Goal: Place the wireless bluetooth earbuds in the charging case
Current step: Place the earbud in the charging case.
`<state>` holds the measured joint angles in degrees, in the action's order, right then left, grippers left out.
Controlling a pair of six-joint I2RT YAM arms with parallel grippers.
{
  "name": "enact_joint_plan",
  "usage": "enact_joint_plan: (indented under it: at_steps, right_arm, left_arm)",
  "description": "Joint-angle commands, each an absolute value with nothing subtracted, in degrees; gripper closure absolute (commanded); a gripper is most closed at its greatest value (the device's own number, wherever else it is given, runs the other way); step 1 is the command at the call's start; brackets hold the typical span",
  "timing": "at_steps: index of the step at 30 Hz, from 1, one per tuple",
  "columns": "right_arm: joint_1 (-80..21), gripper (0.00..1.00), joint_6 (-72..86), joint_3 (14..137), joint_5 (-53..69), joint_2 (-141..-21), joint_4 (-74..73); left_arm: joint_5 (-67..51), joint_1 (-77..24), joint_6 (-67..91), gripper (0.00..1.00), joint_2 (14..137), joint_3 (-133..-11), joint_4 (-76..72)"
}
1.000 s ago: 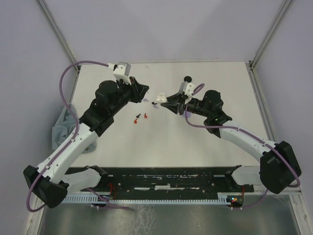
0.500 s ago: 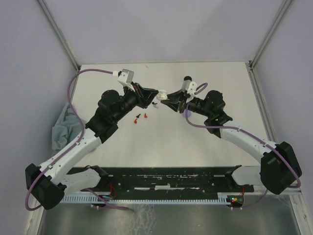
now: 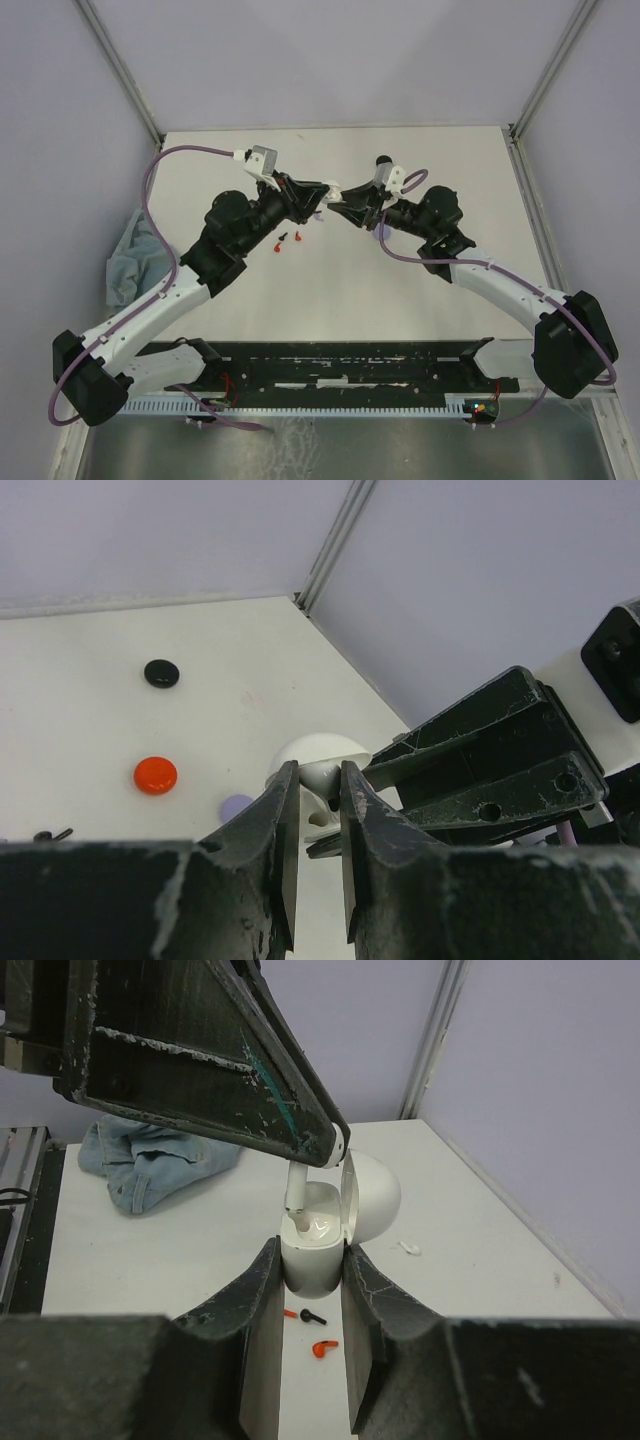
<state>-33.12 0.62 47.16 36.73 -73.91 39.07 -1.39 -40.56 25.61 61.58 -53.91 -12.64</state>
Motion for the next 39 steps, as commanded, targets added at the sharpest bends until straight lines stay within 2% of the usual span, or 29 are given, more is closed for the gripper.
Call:
enact_joint_plan:
  at_steps: [1,16,21,39]
  right_arm:
    - [-33.43,0.89,1.32,48.38,36.06,-72.41,42.45]
    - [-33.41,0.89,1.13,48.35,35.88,-72.75,42.37]
    - [-33.45,0.89,1.23,48.47,35.89,-72.86,42.74]
    - [-33.41,0.89,-1.76,46.79,32.18,-72.66,40.08]
  left_arm:
    - [2.12,-41.25,22.33,0.82,60.31,-53.29,-16.18]
    - [3.48,-42.06,19.16,0.82,60.09,-53.58,-13.35]
    - [2.97,-43.05,19.18,0.77,60.69,-53.55,-13.18]
    - [10.15,-44.49,19.59,0.37,59.43,-58.43,-2.63]
